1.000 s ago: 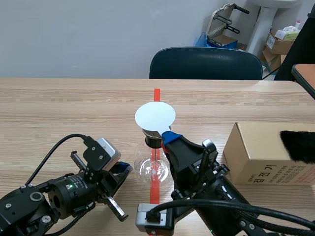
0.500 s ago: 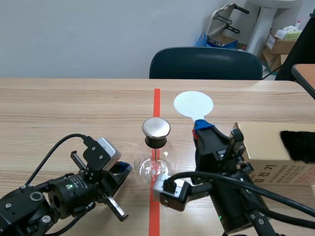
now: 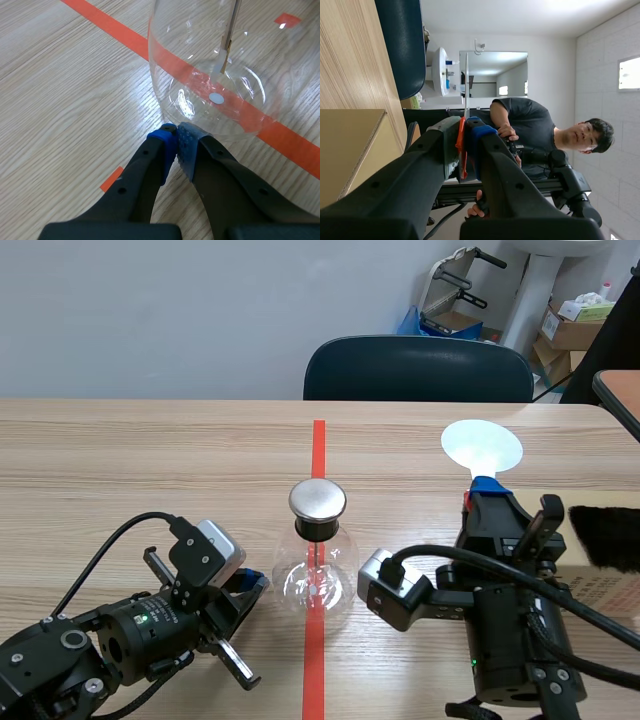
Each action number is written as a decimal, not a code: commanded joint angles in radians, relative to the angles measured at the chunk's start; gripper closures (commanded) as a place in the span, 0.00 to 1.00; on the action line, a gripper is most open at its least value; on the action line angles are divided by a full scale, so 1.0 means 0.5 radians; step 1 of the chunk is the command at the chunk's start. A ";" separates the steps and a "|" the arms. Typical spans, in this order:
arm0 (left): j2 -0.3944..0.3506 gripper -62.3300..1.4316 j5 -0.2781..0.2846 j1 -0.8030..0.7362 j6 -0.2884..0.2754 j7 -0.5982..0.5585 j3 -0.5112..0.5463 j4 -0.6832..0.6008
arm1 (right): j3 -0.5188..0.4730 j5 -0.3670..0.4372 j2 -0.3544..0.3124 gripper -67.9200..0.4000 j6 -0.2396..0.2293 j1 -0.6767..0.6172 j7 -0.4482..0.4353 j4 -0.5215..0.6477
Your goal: Do the electroscope experiment
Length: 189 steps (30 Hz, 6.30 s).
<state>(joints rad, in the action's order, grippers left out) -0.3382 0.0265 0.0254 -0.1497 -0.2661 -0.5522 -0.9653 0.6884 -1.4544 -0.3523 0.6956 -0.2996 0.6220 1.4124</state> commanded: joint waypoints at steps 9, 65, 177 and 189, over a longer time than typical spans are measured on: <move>0.011 0.92 0.011 0.005 0.005 -0.028 0.002 -0.034 | -0.012 -0.013 -0.010 0.98 0.023 0.022 -0.412 0.034; 0.011 0.92 0.011 0.006 0.004 -0.029 0.002 -0.034 | -0.012 -0.013 -0.010 0.98 0.023 0.022 -0.237 0.034; -1.219 0.44 0.406 -0.771 0.423 -0.277 -0.398 -1.687 | -2.152 0.678 0.289 0.97 0.175 -0.354 -2.625 -0.621; -1.241 0.44 0.340 -0.787 0.506 -0.290 -0.398 -1.834 | -2.147 0.649 0.291 0.97 0.033 -0.365 -2.876 -0.621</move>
<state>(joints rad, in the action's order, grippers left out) -0.9665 0.1978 -0.3710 0.1043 -0.3946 -0.7525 -1.8717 -0.3820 -1.1374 -0.1940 0.7166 -0.4782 -0.8497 1.0977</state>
